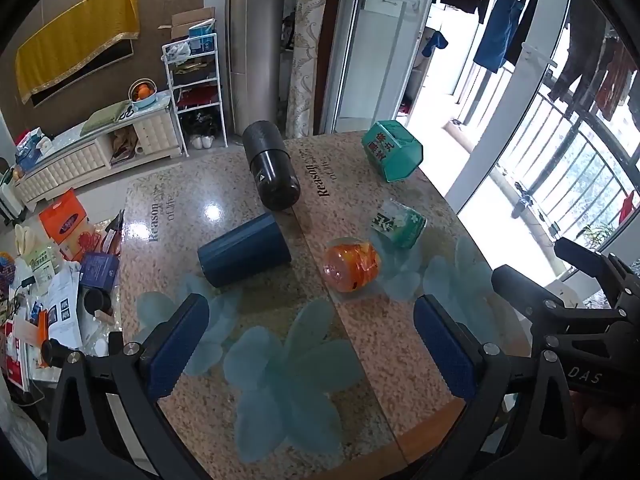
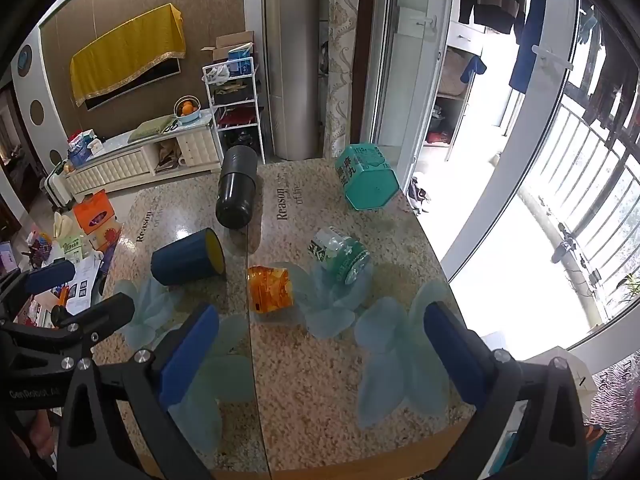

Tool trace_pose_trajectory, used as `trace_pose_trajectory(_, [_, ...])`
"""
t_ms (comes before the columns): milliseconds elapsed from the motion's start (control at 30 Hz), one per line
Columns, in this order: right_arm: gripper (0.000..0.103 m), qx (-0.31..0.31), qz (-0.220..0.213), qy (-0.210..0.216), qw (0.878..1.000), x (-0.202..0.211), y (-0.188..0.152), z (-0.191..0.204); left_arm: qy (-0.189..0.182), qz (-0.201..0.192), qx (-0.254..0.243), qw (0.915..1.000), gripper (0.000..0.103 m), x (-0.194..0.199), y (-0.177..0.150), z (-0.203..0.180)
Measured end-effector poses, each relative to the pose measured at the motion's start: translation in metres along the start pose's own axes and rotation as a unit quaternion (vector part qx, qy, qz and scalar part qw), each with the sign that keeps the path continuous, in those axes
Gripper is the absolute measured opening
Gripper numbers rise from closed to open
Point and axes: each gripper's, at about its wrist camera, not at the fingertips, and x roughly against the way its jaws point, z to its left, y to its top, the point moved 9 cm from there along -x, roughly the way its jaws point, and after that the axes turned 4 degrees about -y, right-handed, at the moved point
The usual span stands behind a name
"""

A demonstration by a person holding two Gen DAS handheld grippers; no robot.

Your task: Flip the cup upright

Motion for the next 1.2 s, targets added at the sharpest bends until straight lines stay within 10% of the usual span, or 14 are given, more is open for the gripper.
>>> trace_pose_trajectory(1200, [0.103,0.000,0.011,0.000,1.000,-0.003,-0.003,0.001,-0.007,0.008,0.006,0.9999,0.103,-0.007,-0.007,0.005])
